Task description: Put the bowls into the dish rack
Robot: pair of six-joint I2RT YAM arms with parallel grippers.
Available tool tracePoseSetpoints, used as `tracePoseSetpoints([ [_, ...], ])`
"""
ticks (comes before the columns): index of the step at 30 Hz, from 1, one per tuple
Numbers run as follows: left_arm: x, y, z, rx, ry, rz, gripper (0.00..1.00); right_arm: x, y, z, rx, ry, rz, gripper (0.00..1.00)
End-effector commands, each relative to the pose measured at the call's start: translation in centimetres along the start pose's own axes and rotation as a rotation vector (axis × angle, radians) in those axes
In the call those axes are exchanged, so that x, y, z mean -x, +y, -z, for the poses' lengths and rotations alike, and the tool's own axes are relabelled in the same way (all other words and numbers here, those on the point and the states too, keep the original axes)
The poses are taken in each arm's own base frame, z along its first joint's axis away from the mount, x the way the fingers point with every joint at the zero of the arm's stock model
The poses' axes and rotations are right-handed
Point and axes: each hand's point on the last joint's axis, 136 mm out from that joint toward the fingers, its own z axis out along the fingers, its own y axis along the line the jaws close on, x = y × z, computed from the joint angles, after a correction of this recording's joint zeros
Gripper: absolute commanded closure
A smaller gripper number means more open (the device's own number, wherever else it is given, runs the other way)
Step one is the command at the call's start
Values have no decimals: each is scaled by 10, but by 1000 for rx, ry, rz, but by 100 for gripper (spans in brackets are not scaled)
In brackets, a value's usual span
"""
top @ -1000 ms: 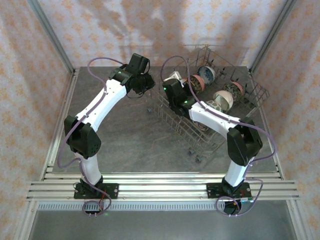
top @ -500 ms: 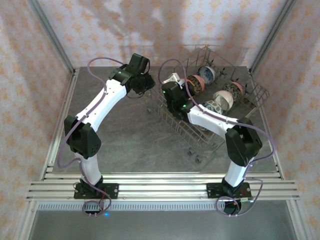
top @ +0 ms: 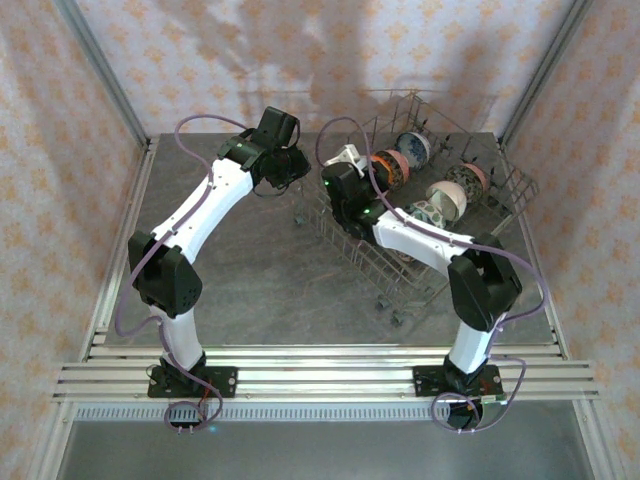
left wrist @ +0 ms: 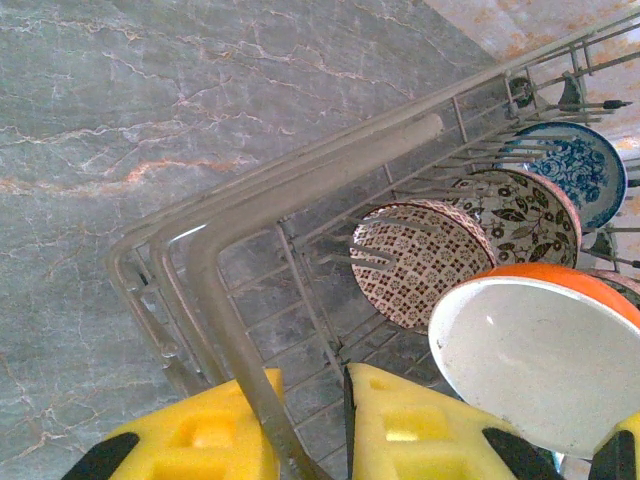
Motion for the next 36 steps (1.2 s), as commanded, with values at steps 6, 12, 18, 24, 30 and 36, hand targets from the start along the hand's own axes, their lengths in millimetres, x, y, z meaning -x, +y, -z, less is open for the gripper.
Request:
tracePoseSetpoints([
  [6, -19, -32, 11, -123, 34, -64, 79, -2, 26, 7, -4, 27, 75, 100],
  [12, -19, -31, 11, -126, 36, -64, 79, -4, 37, 11, 13, 30, 115, 100],
  [18, -19, -29, 11, -125, 38, -64, 79, -6, 46, 16, 35, 26, 140, 100],
  [24, -19, -27, 11, -118, 38, -66, 79, 3, 32, 21, 29, 18, 89, 100],
  [30, -20, -23, 13, -102, 39, -67, 79, 27, -9, 23, 1, 19, -54, 100],
  [36, -20, -22, 16, -89, 34, -68, 71, 43, -47, 19, -38, 13, -129, 100],
])
